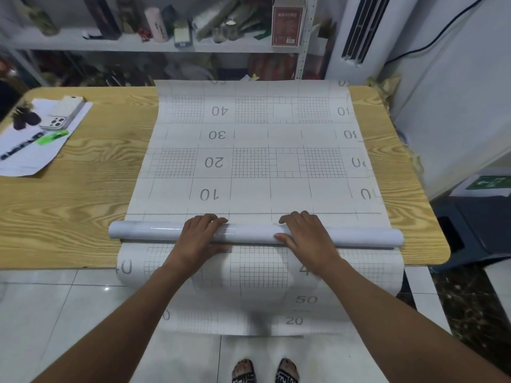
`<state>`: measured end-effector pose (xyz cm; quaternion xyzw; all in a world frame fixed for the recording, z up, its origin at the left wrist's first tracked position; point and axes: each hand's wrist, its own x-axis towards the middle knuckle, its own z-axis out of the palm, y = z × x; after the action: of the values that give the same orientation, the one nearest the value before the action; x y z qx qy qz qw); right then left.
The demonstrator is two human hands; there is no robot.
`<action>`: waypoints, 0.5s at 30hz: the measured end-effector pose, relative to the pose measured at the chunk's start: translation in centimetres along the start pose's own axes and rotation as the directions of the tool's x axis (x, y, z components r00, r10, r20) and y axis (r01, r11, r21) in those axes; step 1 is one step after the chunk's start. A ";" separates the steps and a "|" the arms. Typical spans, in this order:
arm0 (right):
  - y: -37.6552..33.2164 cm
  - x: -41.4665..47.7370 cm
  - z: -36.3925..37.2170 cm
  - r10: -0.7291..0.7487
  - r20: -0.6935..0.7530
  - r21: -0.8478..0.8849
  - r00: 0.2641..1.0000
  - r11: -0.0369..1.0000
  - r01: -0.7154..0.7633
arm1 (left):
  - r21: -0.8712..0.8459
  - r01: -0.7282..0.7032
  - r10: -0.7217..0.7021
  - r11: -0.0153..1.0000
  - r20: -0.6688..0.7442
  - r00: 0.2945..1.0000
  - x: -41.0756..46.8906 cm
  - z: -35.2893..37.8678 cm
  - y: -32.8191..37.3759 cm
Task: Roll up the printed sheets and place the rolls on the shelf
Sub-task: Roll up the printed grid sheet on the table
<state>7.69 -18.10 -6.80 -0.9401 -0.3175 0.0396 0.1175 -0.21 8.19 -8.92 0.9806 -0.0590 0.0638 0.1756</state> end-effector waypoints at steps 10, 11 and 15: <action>-0.2 0.5 -0.3 0.031 0.047 -0.002 0.998 1.000 -0.031 | -0.021 -0.034 0.033 0.999 -0.054 0.998 0.2 -0.1 0.3; -0.2 0.5 -0.3 0.032 0.049 -0.003 0.998 0.999 -0.032 | -0.017 -0.036 0.035 0.999 -0.054 0.998 0.2 -0.2 0.3; -0.4 0.6 -0.2 0.035 0.022 -0.017 0.999 0.999 -0.035 | -0.006 -0.025 0.025 1.000 -0.042 0.999 0.3 -0.4 0.1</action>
<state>7.98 -17.49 -6.56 -0.9460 -0.3026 0.0496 0.1055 0.05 8.23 -8.53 0.9777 -0.0676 0.0861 0.1791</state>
